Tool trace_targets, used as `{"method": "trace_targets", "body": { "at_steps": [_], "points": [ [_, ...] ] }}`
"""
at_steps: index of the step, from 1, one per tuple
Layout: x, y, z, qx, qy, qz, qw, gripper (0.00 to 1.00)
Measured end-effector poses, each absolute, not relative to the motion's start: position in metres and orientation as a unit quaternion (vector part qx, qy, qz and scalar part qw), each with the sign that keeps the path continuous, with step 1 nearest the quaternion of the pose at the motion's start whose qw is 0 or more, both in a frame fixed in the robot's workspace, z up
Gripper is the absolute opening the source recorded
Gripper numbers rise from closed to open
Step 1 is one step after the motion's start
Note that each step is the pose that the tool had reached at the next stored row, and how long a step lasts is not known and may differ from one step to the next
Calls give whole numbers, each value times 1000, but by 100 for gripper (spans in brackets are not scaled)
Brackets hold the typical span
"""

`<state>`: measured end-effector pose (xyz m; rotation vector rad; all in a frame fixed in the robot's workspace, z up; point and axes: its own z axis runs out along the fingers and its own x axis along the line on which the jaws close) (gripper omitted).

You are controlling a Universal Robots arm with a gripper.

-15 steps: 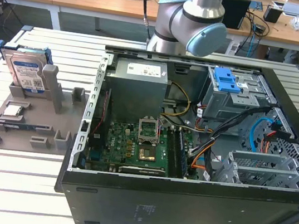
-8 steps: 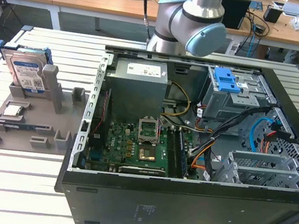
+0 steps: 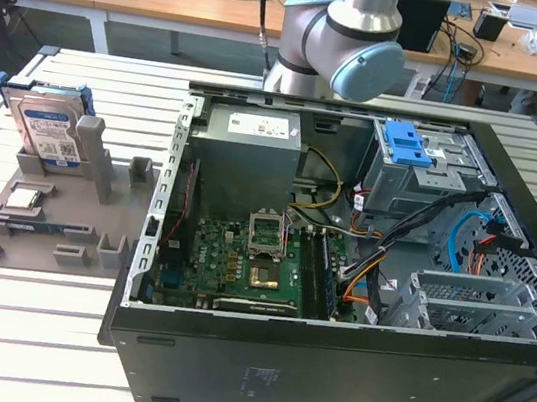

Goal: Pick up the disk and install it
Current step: 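Pick up the disk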

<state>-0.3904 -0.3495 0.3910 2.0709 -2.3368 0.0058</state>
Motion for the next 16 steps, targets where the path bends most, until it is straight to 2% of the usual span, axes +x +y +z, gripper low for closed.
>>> {"method": "trace_targets", "body": {
  "at_steps": [16],
  "points": [
    [-390,-336,388,663,-748,2,10,54]
  ]
}}
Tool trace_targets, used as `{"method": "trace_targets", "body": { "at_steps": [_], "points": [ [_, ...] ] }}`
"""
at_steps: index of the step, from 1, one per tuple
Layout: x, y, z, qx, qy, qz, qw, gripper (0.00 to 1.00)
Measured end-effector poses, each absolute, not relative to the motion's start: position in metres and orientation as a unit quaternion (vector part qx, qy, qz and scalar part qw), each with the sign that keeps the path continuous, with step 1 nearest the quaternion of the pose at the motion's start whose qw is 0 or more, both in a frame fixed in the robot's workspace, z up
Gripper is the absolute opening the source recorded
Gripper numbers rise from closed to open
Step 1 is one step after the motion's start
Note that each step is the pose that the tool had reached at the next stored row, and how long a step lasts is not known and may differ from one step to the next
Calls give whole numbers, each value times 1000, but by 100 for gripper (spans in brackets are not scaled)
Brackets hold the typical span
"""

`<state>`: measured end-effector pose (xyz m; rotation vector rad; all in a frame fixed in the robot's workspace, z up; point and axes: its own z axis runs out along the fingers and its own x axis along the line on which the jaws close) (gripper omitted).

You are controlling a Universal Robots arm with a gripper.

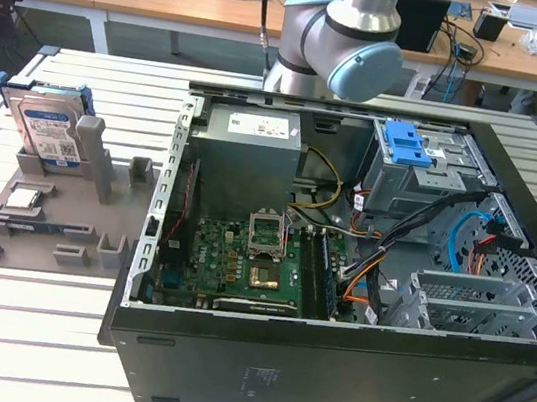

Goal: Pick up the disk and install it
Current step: 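Pick up the disk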

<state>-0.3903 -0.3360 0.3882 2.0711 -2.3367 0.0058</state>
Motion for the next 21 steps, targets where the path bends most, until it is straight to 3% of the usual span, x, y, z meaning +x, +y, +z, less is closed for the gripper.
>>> {"method": "trace_targets", "body": {
  "at_steps": [21],
  "points": [
    [-390,-323,376,663,-748,2,10,54]
  ]
}}
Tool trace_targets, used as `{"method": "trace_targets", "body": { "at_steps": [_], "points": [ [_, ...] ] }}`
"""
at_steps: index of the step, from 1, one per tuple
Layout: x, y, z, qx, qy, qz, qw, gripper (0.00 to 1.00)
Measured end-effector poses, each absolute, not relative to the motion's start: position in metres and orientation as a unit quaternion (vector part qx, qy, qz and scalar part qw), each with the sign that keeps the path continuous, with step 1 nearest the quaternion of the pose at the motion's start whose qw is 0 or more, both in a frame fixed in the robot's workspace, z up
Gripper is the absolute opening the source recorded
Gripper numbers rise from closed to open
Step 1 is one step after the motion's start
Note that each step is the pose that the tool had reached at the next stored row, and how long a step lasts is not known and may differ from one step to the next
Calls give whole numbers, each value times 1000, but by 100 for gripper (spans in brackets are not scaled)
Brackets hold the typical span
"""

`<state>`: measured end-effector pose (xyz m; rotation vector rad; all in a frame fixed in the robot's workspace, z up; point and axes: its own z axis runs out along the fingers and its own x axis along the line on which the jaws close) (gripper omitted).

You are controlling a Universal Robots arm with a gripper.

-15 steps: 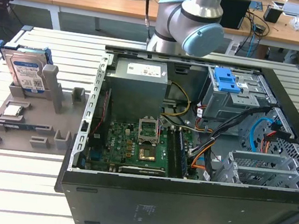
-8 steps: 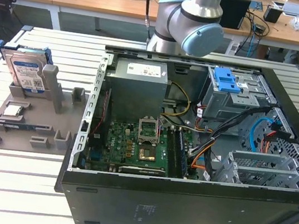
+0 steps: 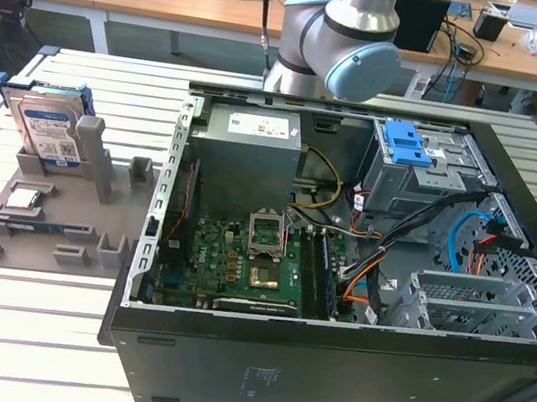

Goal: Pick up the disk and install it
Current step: 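Pick up the disk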

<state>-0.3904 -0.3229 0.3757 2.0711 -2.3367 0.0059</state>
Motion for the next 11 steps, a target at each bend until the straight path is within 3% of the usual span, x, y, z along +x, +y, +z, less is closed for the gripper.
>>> {"method": "trace_targets", "body": {
  "at_steps": [11],
  "points": [
    [-390,-317,369,663,-748,2,10,54]
  ]
}}
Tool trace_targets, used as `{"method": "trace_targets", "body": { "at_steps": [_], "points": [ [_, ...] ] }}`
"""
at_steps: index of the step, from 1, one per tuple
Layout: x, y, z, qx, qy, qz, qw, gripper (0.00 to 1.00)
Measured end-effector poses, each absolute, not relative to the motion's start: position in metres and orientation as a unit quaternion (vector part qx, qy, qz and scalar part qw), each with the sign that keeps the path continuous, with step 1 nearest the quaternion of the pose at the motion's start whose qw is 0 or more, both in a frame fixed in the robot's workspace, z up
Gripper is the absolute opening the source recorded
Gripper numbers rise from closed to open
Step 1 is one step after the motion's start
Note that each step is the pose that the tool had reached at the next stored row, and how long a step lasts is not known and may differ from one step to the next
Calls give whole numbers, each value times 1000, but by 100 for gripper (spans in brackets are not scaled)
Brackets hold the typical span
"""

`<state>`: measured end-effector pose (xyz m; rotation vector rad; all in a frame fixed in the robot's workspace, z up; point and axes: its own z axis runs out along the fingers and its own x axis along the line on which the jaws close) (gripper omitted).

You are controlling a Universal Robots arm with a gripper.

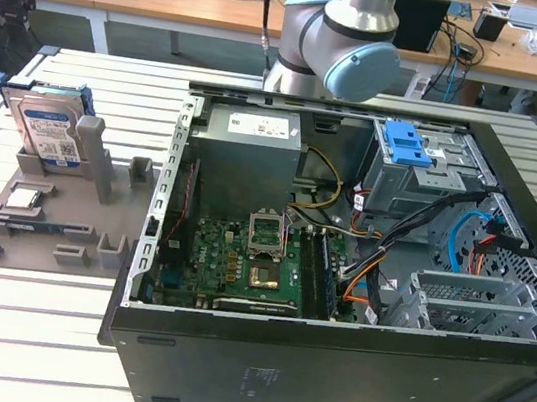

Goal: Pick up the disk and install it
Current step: 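Pick up the disk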

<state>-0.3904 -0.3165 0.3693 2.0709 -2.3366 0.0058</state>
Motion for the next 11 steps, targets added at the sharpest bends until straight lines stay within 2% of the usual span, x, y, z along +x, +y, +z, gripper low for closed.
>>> {"method": "trace_targets", "body": {
  "at_steps": [11],
  "points": [
    [-390,-309,350,664,-748,2,10,54]
  ]
}}
